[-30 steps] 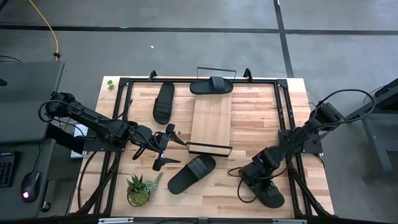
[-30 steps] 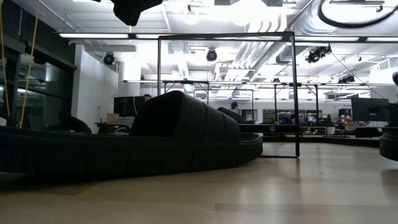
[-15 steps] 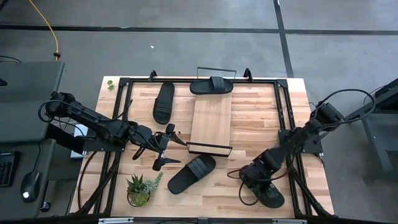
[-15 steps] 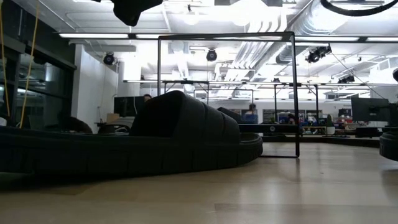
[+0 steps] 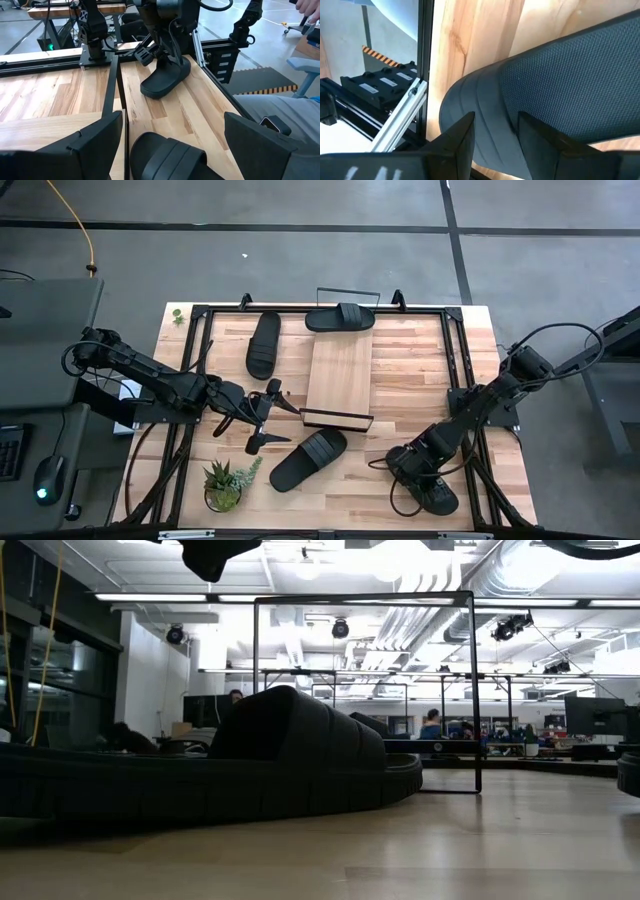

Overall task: Pick and place slides into the shelf
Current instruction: Put the bottom right black slide on the shelf

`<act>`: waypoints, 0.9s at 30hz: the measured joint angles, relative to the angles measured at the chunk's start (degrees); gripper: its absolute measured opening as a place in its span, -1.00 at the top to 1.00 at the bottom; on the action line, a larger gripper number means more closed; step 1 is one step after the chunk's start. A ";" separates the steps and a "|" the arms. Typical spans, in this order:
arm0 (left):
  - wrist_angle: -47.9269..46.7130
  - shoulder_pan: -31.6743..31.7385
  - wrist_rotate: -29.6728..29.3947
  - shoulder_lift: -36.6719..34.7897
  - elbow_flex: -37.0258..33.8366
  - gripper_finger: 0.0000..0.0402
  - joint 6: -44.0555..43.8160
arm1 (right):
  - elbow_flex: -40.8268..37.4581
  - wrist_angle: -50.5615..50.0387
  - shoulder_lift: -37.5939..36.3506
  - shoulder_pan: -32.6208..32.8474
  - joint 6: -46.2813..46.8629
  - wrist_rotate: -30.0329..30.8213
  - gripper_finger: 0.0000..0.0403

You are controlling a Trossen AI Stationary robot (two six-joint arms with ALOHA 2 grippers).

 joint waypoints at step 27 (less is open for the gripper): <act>-0.07 0.01 -0.01 0.00 0.00 -0.63 -0.97 | -0.02 1.60 6.88 0.56 2.31 -3.78 0.30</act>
